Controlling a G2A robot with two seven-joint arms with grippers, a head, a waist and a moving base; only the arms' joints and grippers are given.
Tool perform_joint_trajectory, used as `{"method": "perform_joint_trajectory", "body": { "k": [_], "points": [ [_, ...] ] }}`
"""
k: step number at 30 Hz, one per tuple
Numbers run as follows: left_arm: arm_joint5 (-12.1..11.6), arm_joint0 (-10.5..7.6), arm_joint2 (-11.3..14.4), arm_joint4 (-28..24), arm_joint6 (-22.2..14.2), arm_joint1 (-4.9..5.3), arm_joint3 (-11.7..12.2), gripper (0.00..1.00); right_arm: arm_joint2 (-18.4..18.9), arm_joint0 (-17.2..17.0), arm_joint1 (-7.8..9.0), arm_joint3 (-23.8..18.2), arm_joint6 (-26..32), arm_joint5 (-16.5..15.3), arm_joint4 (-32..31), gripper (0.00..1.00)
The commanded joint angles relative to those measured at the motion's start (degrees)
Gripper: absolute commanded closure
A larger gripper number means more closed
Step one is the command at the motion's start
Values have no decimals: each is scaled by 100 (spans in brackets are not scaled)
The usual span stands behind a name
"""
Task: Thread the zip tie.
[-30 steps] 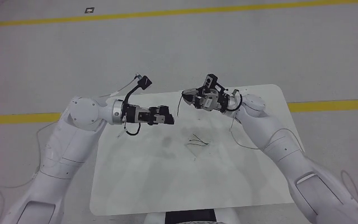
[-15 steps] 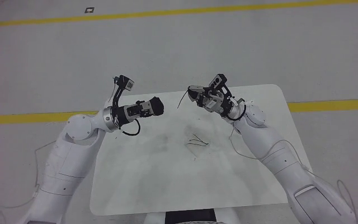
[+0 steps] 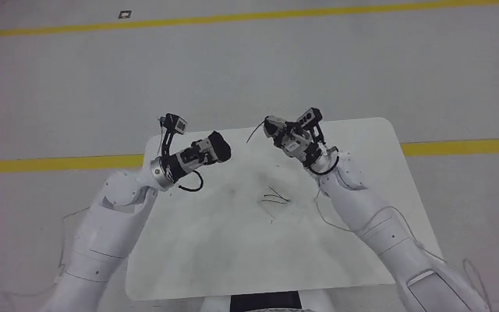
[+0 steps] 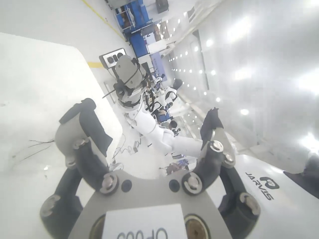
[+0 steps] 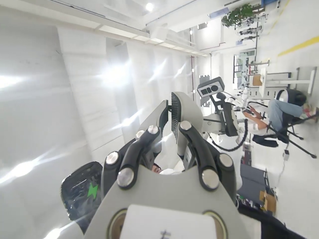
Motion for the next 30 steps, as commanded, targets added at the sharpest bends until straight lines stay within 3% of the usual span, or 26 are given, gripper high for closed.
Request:
{"method": "perform_joint_trajectory", "body": {
  "k": [1,3,4,12,18,25,30],
  "points": [
    [0,13,4,-9,124,-78,72,0,-41,-72,-40,-47,-169,-27,72,100],
    [0,4,23,-207,172,-185,166,0,-81,-144,-89,-110,-380,-22,194,100],
    [0,-35,34,-20,161,-218,233,0,-104,-156,-103,-130,-424,-15,164,100],
    [31,5,55,-80,248,-226,251,0,-101,-181,-104,-166,-477,26,117,100],
    [0,-17,170,-252,221,-271,434,0,-256,-334,-198,-472,-580,204,165,100],
    [0,-145,354,-99,362,-360,614,0,-479,-398,-362,-412,-907,51,209,100],
    [0,-145,354,-99,362,-360,614,0,-479,-398,-362,-412,-907,51,209,100]
  ]
}}
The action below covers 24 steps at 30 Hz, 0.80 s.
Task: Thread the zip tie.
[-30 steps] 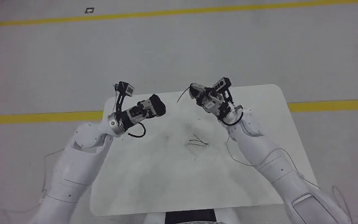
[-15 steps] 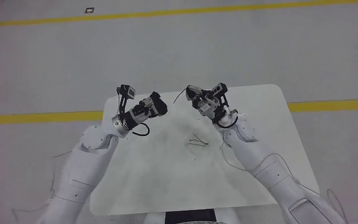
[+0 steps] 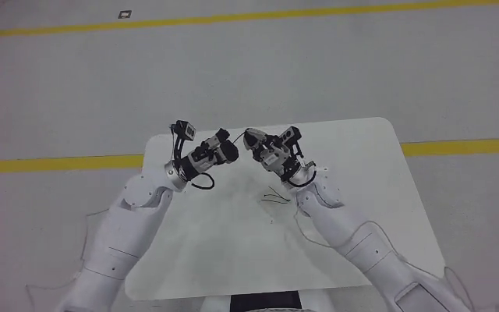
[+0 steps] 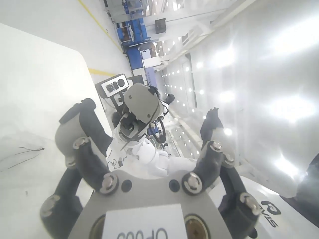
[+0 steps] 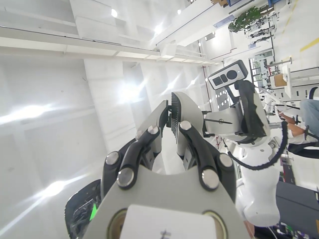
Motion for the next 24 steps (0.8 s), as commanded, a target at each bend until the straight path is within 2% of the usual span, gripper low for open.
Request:
{"method": "perform_joint_trajectory", "body": {
  "k": [1,6,12,15,16,18,24],
  "points": [
    [0,0,-1,-1,-1,0,0,0,2,-7,0,-8,-15,9,-12,100],
    [28,49,55,19,158,-14,-105,0,-33,-96,-34,-206,-184,103,-295,100],
    [0,35,99,-51,134,-27,-100,0,-100,-65,-124,-135,-280,109,-398,100],
    [0,53,54,-90,89,-19,-100,51,-117,60,-127,-61,-399,-12,-1150,100],
    [0,63,36,-105,77,-15,-100,57,-119,60,-130,-79,-426,-38,-1271,100],
    [0,88,-2,-135,51,-8,-102,62,-111,97,-117,-93,-477,-87,-1789,100],
    [7,178,-100,-158,-18,17,-149,70,31,-13,-79,-275,-630,-148,-2549,100]
  ]
}}
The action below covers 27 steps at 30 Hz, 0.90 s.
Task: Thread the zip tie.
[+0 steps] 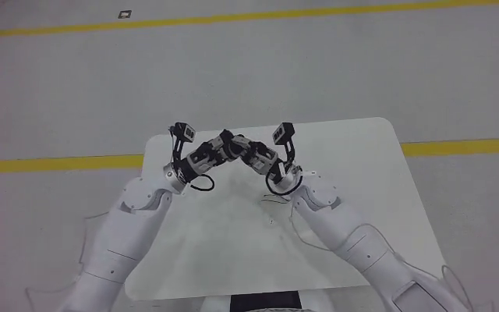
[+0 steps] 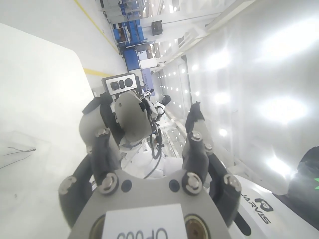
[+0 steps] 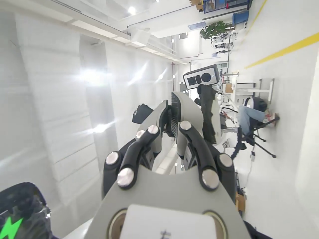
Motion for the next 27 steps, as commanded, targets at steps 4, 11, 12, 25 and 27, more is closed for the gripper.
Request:
{"method": "perform_joint_trajectory", "body": {
  "k": [4,11,12,25,27],
  "points": [
    [45,74,-75,25,-50,24,-57,68,189,-138,34,-199,-53,2,-269,100],
    [133,139,-145,72,-85,50,-131,65,394,-259,83,-400,-73,207,-741,100],
    [144,143,-150,79,-89,52,-138,65,414,-273,89,-428,-84,229,-808,100],
    [218,204,-164,144,-105,73,-160,69,654,-456,152,-801,-326,307,-1944,100],
    [219,213,-174,144,-99,76,-164,69,668,-485,161,-836,-353,332,-2162,100]
  ]
}}
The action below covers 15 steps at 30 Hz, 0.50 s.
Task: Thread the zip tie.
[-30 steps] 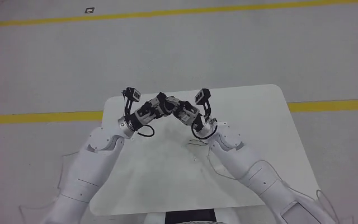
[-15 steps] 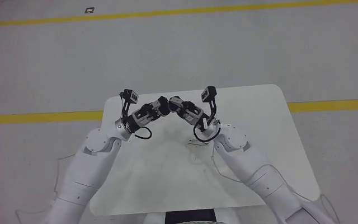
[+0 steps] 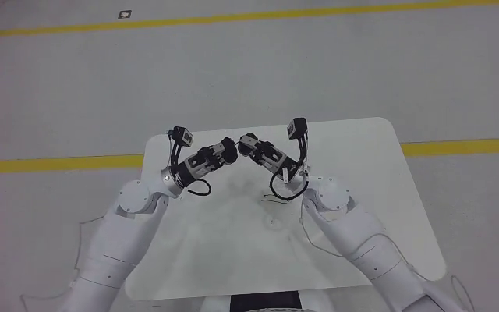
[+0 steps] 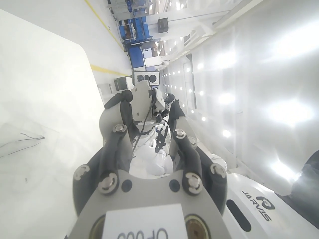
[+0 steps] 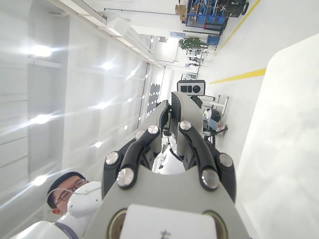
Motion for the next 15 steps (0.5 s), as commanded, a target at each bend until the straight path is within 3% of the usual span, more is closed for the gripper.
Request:
{"method": "perform_joint_trajectory", "body": {
  "k": [1,15],
  "points": [
    [2,8,-7,0,8,3,-5,69,5,-31,5,-25,-30,25,-172,100],
    [30,-7,8,7,37,7,18,72,-27,-106,-1,-80,-140,107,-481,100]
  ]
}}
